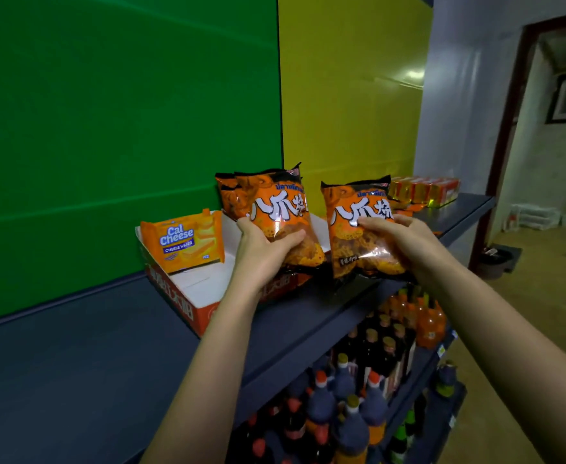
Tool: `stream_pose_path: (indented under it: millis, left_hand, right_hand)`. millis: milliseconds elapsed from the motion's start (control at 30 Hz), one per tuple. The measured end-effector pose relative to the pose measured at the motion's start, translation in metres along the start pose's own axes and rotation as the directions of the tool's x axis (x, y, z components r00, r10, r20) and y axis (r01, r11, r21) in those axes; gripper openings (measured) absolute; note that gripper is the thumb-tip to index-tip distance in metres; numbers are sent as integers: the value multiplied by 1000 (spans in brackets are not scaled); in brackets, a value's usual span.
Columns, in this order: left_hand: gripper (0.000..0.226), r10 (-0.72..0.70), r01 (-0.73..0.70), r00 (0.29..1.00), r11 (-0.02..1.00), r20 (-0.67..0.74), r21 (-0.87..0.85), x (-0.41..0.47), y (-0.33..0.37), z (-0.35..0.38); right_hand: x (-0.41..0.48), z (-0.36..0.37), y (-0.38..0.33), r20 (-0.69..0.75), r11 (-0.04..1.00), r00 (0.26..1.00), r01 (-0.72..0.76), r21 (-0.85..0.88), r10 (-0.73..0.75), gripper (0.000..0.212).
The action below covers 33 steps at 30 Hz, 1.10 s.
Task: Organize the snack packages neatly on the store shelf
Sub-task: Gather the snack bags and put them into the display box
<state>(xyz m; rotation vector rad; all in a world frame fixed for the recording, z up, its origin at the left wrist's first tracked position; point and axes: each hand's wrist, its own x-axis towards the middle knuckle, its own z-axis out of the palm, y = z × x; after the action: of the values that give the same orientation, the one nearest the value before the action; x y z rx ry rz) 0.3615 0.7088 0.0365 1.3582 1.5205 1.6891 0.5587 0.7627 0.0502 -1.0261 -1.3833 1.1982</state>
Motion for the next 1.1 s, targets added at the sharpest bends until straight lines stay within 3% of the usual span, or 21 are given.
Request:
stream_pose_path:
  millis: [133,333,433,500,700,833,967,1100]
  left_hand:
    - [76,-14,18,996,999,-87,51,30,5,13]
    - [81,-59,75,976,994,-209,73,71,8,31]
    - [88,-96,112,963,992,-253,51,91,4,44]
    - [80,-98,121,955,991,-280,64,99,-2,53]
    - [74,-60,146,934,964,-351,224,108,-30,69]
    - [76,-23,140,940,936,-341,324,106,-41,79]
    - [84,21,158,950,829,-312,537,103,-46,83]
    - [86,68,287,916,575,-395,766,100,-45,74]
  right_hand:
    - [57,5,-3,67,998,996,47,35,-50,85]
    - [135,8,-8,199,983,962,179,43,-184,87]
    - [167,7,-10,232,978,951,192,80,-206,91]
    - [183,6,-9,282,977,936,189,101,-210,98]
    - [220,12,9,446,977,873,142,159,-199,98]
    - [232,23,22,524,969,828,88,231,-201,55]
    - [238,29,33,563,971,805,63,232,-187,49]
    - [240,28,43,619,981,767,69,184,-170,63]
